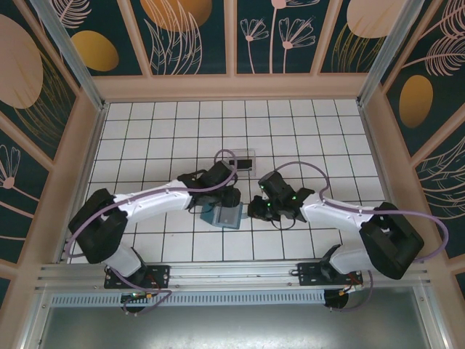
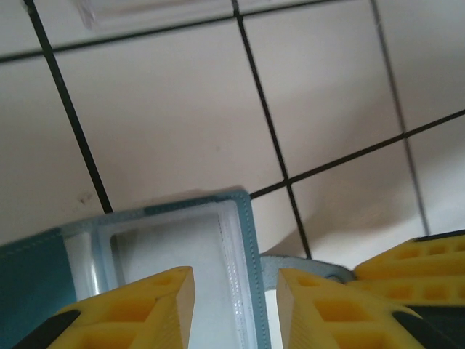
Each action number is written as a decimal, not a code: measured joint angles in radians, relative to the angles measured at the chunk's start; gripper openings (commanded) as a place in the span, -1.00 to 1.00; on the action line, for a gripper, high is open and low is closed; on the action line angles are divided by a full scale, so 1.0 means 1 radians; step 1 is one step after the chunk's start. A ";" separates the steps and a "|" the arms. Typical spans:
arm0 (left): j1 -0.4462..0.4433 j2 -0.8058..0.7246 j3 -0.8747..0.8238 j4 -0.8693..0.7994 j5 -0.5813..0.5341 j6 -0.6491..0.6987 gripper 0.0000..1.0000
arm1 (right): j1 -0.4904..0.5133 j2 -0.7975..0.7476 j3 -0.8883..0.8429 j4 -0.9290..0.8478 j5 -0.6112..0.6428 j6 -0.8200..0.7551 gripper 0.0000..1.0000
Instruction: Take the credit cards out of the card holder
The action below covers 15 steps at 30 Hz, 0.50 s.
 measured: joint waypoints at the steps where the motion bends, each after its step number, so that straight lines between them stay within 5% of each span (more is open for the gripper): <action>1: -0.012 0.020 0.012 -0.019 -0.012 -0.002 -0.28 | 0.000 -0.007 0.000 -0.005 0.009 0.004 -0.48; 15: -0.058 0.095 0.058 -0.015 0.066 -0.044 -0.28 | -0.023 -0.151 0.013 -0.114 0.140 0.021 -0.34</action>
